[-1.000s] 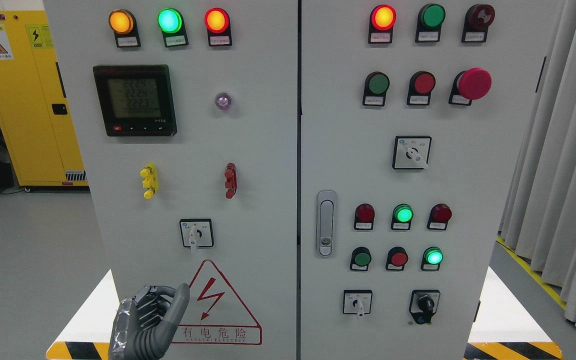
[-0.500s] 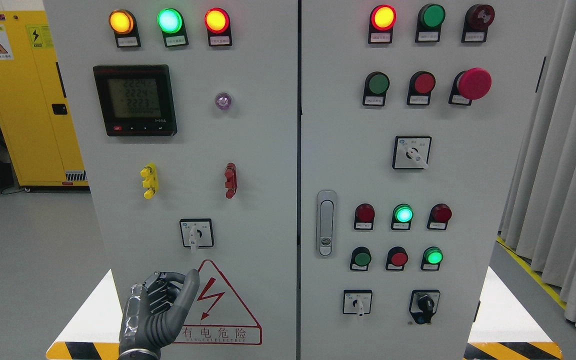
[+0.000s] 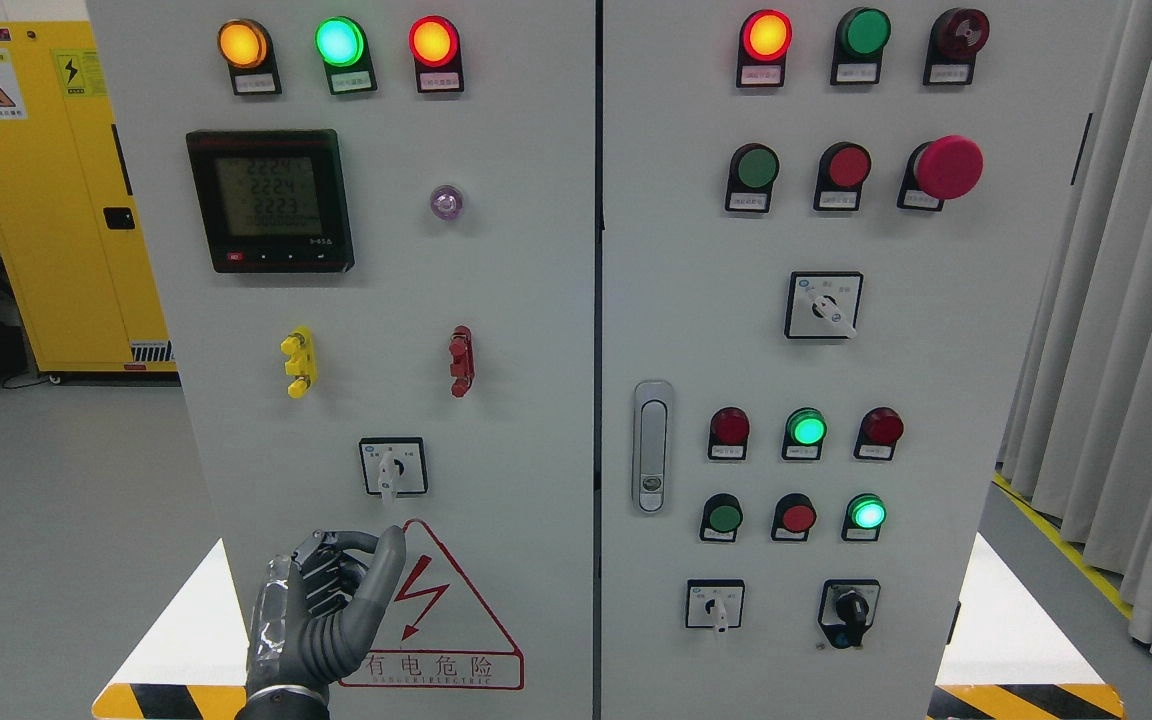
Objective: Turn on light switch 1
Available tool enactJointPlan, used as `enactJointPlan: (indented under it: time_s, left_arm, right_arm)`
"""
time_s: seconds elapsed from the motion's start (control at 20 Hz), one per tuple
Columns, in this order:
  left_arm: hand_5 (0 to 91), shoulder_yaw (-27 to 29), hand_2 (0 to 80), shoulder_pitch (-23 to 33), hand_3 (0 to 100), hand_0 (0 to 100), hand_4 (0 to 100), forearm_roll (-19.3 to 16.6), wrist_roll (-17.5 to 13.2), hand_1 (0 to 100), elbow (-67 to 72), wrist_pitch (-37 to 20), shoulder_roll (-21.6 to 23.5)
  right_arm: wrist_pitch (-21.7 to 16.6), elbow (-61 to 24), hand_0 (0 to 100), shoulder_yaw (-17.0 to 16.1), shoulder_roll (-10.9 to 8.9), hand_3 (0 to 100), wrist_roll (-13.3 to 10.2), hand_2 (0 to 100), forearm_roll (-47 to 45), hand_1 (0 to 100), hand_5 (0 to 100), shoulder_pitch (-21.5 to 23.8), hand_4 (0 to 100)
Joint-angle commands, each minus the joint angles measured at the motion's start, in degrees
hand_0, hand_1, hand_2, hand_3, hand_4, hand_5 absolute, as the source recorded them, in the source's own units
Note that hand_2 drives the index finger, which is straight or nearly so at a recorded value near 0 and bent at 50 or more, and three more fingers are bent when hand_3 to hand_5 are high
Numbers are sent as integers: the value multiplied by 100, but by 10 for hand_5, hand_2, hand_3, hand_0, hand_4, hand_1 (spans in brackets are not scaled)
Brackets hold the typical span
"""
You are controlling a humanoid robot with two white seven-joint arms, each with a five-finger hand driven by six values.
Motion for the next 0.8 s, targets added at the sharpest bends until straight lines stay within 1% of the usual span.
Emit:
enactJointPlan:
  time_s: [0.0, 0.35, 0.65, 0.75]
  left_arm:
    - [881, -16, 530, -81, 847, 249, 882, -27, 26, 574, 50, 21, -27]
    - [882, -7, 530, -186, 844, 196, 881, -19, 53, 595, 59, 152, -89]
    - [882, 20, 535, -301, 850, 182, 881, -19, 53, 598, 94, 205, -89]
    - [882, 28, 536, -336, 850, 181, 881, -19, 53, 599, 94, 301, -80]
  right_arm:
    - [0, 0, 0, 0, 0, 0, 4, 40, 0, 500, 0, 0, 0]
    - [0, 0, 0, 0, 0, 0, 4, 40, 0, 500, 0, 0, 0]
    - [0, 0, 0, 0, 0, 0, 4, 40, 0, 500, 0, 0, 0]
    - [0, 0, 0, 0, 0, 0, 4, 40, 0, 500, 0, 0, 0]
